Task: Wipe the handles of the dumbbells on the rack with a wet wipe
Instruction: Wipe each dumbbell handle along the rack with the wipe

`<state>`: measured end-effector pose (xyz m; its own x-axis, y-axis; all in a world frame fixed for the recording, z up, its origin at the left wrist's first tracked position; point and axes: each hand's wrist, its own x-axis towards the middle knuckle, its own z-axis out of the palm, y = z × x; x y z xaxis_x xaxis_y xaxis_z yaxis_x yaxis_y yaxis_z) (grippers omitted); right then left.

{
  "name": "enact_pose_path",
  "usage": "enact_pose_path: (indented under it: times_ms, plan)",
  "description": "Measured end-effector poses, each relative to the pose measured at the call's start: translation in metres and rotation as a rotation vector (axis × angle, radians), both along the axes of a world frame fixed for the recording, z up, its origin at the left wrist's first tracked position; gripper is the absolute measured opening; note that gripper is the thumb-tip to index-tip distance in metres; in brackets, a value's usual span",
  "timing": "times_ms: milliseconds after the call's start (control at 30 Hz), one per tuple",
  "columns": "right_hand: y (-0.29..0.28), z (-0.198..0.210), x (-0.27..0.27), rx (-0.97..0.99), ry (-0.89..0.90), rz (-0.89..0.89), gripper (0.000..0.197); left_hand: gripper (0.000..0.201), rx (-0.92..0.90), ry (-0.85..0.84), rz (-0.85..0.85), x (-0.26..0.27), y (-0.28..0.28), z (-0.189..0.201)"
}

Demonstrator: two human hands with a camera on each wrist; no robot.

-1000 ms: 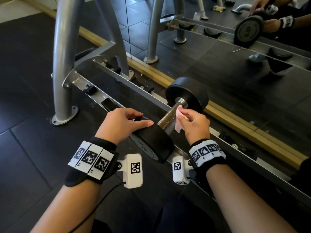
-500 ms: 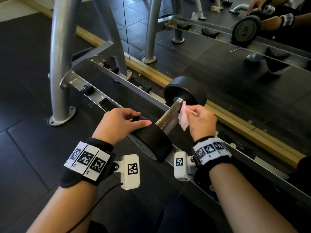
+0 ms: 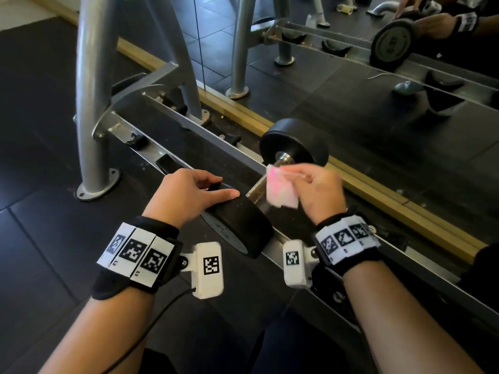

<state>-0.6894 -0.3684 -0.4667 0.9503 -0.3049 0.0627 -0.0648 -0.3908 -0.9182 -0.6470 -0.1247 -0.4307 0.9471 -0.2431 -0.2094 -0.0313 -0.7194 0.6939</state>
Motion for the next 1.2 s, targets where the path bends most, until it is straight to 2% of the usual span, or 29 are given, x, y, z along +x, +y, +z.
enact_pose_path:
  times_ms: [67,233,367,467,567,633,700,767,867,933,1133,1200]
  plan:
    - [-0.003,0.002,0.014,-0.119,-0.031,-0.119,0.018,0.055,0.003,0.008,0.000,0.001,0.000,0.000]
    - [0.022,-0.013,0.008,-0.359,0.038,0.004,0.027,0.054,-0.015,0.011,0.017,0.002,0.000,-0.002]
    - [0.033,-0.018,-0.015,-0.240,0.045,0.144,0.025,0.053,-0.028,0.036,0.018,0.006,0.001,-0.002]
    - [0.027,-0.008,-0.018,-0.079,0.046,0.211,0.017,0.053,-0.025,0.045,0.019,0.007,0.001,-0.003]
    - [0.006,-0.001,-0.009,-0.044,0.067,0.033,0.018,0.056,-0.026,0.038,0.018,0.006,0.001,-0.003]
    - [-0.008,0.001,-0.002,-0.148,0.007,-0.169,0.015,0.058,-0.031,0.034,0.010,0.006,0.001,-0.004]
    - [-0.013,0.000,0.004,-0.283,-0.065,-0.261,0.009,0.057,-0.029,0.028,0.008,0.006,0.001,-0.004]
    - [-0.006,-0.006,0.011,-0.333,-0.043,-0.210,0.002,0.055,-0.024,0.020,0.005,0.005,0.001,-0.004]
    - [0.014,-0.019,0.011,-0.344,-0.018,-0.053,0.015,0.054,-0.028,0.010,0.006,0.005,0.001,-0.004]
    - [0.022,-0.026,0.005,-0.329,-0.032,-0.017,0.023,0.053,-0.034,0.011,0.002,0.004,0.001,-0.004]
    - [0.036,-0.031,-0.021,-0.186,0.009,0.175,0.023,0.052,-0.032,0.031,0.006,0.006,0.001,-0.004]
    - [0.031,-0.019,-0.020,-0.019,0.057,0.265,0.017,0.052,-0.036,0.049,0.008,0.008,0.000,-0.003]
